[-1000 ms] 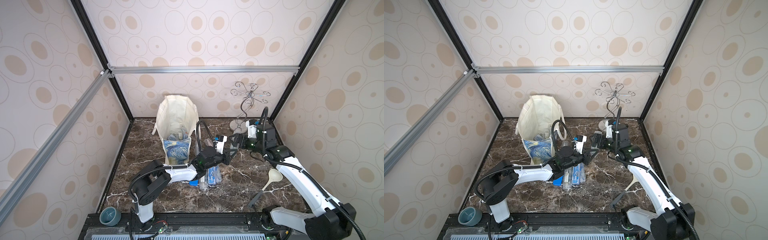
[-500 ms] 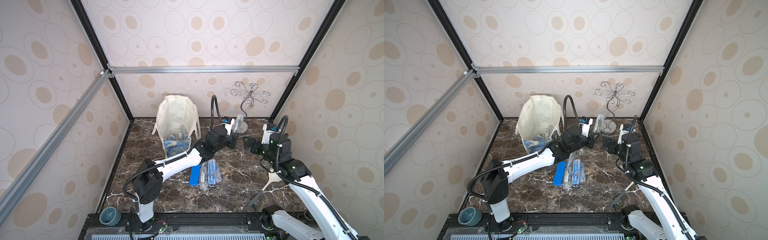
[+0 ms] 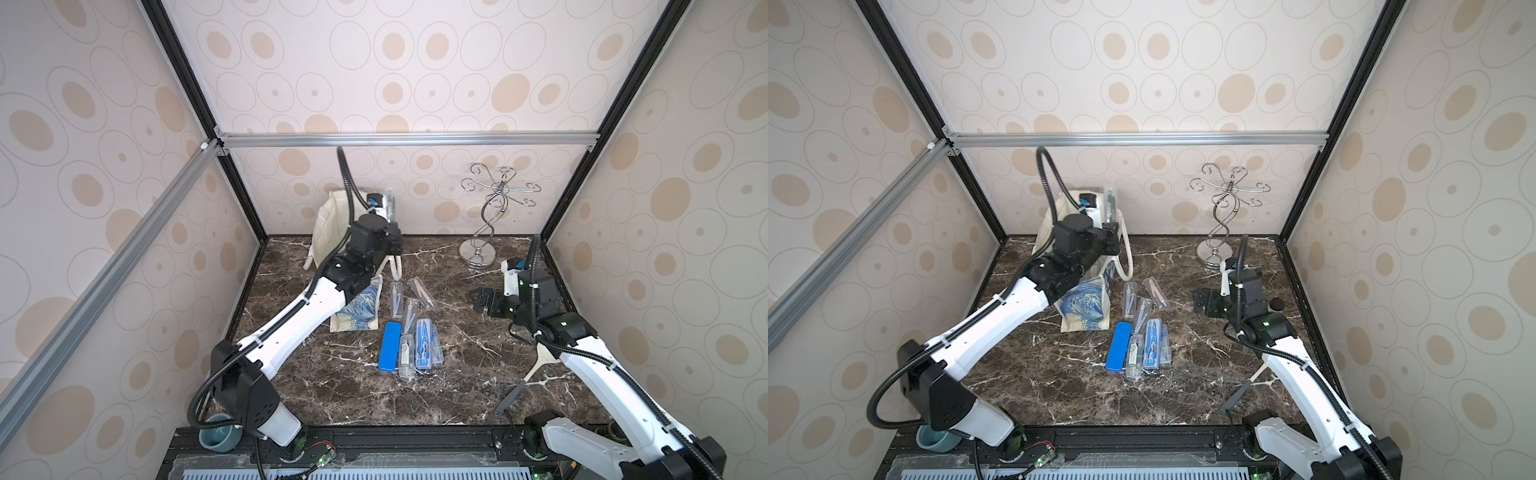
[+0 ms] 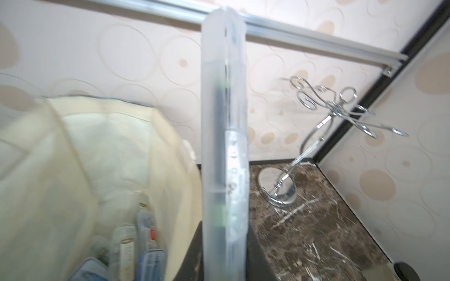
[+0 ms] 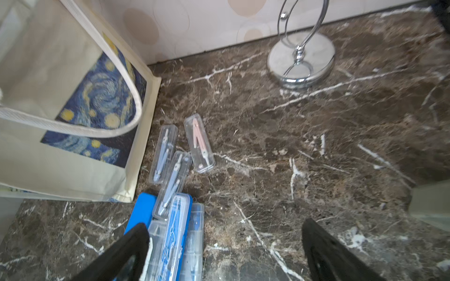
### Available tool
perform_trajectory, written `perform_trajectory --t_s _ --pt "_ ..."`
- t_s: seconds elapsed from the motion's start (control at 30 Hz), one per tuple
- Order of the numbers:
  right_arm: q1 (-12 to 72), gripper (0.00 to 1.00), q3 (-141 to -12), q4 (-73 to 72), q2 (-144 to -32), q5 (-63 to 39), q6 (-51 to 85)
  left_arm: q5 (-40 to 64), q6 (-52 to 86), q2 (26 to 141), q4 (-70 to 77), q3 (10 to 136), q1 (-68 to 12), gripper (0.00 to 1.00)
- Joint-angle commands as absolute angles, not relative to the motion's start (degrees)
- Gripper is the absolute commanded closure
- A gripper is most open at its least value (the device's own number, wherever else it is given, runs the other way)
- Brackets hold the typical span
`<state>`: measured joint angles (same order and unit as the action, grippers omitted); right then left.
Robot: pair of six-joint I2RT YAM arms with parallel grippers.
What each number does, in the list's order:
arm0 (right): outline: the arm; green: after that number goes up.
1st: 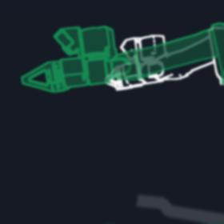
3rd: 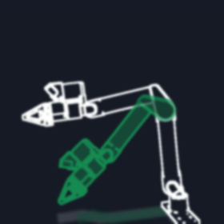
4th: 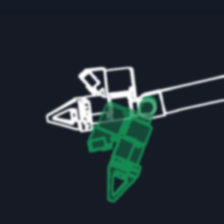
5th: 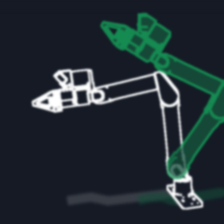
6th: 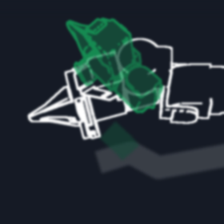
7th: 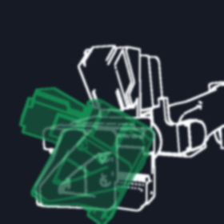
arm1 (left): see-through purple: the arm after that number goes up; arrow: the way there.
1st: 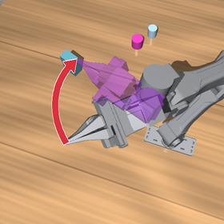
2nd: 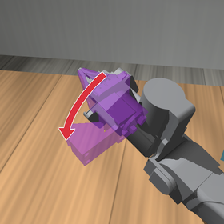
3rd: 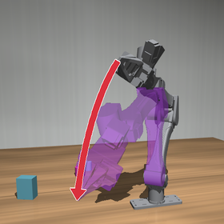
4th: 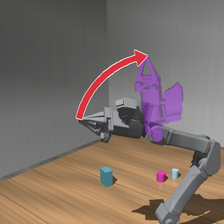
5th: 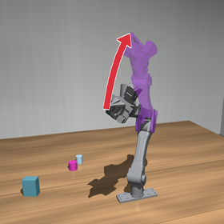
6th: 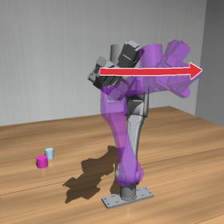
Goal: Put the compass set into the canvas bag
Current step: Place the compass set in the canvas bag.
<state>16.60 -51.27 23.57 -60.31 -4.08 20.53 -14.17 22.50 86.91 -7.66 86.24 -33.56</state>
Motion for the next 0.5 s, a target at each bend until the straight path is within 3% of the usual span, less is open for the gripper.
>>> perform_trajectory --t_s 0.0,0.47 --pt "17.19 0.01 -50.13 21.30 -62.38 -8.50 21.83 -17.16 21.28 85.61 -12.53 83.84 -30.15 0.81" --pt "21.58 0.00 -51.09 21.28 -70.57 -8.61 22.59 -13.53 21.01 98.05 -19.17 82.30 -23.14 0.80"
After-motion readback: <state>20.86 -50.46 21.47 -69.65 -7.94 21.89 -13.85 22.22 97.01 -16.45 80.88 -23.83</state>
